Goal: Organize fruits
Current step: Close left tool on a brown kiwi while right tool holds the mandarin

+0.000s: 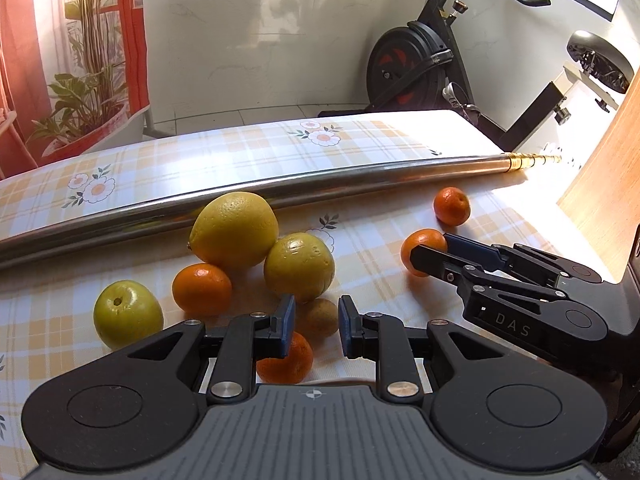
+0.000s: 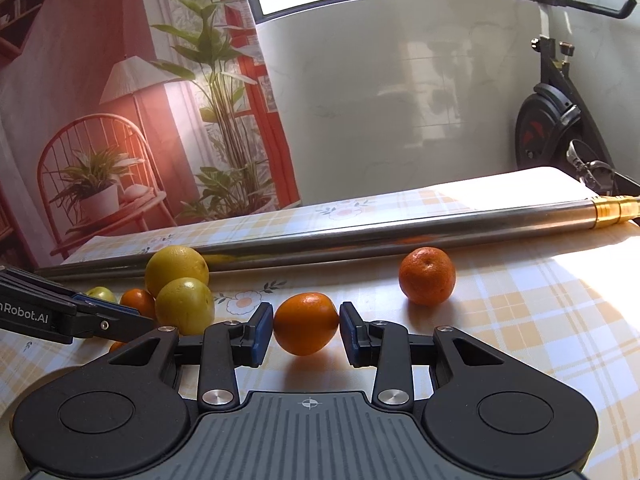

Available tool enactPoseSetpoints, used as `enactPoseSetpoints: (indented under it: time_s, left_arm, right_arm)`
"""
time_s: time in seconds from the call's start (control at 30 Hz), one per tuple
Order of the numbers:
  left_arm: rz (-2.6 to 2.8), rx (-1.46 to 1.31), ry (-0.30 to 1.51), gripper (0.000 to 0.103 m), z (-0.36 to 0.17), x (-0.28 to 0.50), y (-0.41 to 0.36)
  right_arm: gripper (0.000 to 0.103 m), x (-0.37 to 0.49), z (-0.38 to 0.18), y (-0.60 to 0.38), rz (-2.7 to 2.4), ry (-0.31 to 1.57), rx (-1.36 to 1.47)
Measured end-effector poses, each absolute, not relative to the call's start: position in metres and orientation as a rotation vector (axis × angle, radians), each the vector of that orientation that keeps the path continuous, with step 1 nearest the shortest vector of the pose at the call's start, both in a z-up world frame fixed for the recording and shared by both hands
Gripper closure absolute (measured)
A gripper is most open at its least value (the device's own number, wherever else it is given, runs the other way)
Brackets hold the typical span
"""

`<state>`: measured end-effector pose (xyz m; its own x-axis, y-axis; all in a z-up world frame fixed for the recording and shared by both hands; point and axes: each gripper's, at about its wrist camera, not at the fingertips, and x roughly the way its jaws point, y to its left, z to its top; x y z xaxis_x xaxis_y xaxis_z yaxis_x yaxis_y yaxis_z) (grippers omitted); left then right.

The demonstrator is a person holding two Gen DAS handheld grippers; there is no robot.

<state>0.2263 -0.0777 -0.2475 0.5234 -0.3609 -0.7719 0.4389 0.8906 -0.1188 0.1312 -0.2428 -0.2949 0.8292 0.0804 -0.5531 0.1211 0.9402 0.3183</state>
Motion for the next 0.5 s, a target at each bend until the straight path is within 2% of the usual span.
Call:
enactPoseSetpoints:
  time_s: [0.5]
  left_arm:
    - [-0.475, 0.244, 0.913, 0.077, -0.256, 0.229, -0.103]
  right_arm:
    - [0.070, 0.129, -0.297, -0.247, 0.009, 0.592, 0.386]
